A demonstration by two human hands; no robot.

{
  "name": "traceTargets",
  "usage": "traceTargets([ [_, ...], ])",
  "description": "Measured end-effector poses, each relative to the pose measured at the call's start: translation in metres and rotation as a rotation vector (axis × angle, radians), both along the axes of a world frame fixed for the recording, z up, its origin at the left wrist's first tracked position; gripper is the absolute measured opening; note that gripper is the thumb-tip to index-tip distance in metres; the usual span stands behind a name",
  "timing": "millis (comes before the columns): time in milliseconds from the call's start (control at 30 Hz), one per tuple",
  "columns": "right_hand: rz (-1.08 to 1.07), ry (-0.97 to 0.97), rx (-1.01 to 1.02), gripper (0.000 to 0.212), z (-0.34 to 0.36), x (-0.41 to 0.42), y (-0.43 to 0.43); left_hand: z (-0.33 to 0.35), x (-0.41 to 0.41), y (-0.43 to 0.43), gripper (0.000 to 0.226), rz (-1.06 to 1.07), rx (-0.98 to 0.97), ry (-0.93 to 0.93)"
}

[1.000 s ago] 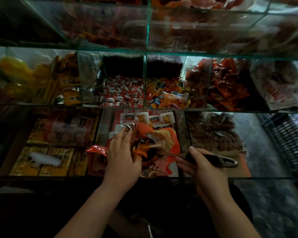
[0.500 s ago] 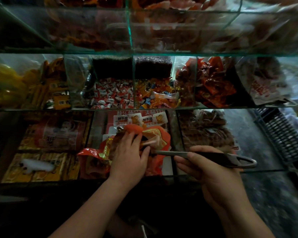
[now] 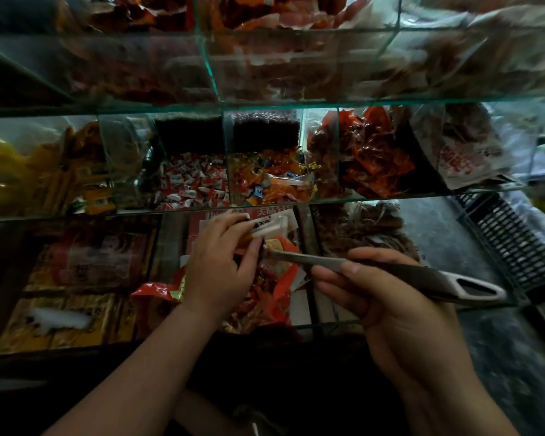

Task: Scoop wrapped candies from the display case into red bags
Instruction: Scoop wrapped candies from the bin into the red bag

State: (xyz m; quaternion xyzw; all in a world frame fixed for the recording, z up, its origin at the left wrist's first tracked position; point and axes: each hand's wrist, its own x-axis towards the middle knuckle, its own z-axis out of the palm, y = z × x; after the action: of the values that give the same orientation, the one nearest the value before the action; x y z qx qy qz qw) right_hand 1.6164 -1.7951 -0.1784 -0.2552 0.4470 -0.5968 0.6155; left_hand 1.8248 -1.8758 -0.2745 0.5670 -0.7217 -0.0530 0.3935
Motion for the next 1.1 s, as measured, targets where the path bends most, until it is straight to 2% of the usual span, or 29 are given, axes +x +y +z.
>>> traceTargets([
  [100,-0.071,-0.073,0.001,0.013,0.007,-0.002,-0.016,0.016,-0.008,-0.034,0.03,-0.047,-0.036,-0.03],
  [200,-0.122,-0.126,0.027,0.008,0.011,-0.004,-0.035,0.029,-0.017,-0.068,0.029,-0.051,0.011,-0.057],
  [367,-0.194,-0.212,0.035,0.007,0.005,0.0,-0.071,0.037,-0.028,-0.111,0.048,-0.026,0.176,-0.11],
  [500,-0.29,-0.205,0.019,0.004,-0.009,0.014,-0.116,0.033,-0.026,-0.114,0.053,-0.007,0.222,0.058],
  [567,-0.3,0.046,-0.069,0.006,-0.019,0.021,-0.14,0.028,-0.023,-0.105,0.05,0.01,0.233,0.15],
  [633,-0.237,0.581,-0.301,0.01,-0.03,0.021,-0.159,0.022,-0.019,-0.095,0.047,0.036,0.232,0.183],
  [700,-0.077,1.087,-0.599,0.016,-0.036,0.017,-0.172,0.017,-0.015,-0.086,0.044,0.041,0.242,0.202],
  [767,0.082,1.374,-0.724,0.033,-0.04,0.009,-0.178,0.014,-0.011,-0.079,0.042,0.031,0.258,0.223],
  [833,0.131,1.465,-0.684,0.044,-0.04,0.005,-0.176,0.014,-0.01,-0.074,0.041,0.024,0.27,0.238],
  [933,0.086,1.447,-0.687,0.038,-0.037,0.005,-0.156,0.017,-0.01,-0.07,0.042,0.018,0.271,0.257],
  [1033,-0.063,1.261,-0.776,0.018,-0.032,0.007,-0.123,0.023,-0.011,-0.066,0.042,0.01,0.258,0.291],
  [1100,-0.127,1.063,-0.734,0.012,-0.025,0.007,-0.095,0.025,-0.011,-0.061,0.043,0.001,0.249,0.318],
])
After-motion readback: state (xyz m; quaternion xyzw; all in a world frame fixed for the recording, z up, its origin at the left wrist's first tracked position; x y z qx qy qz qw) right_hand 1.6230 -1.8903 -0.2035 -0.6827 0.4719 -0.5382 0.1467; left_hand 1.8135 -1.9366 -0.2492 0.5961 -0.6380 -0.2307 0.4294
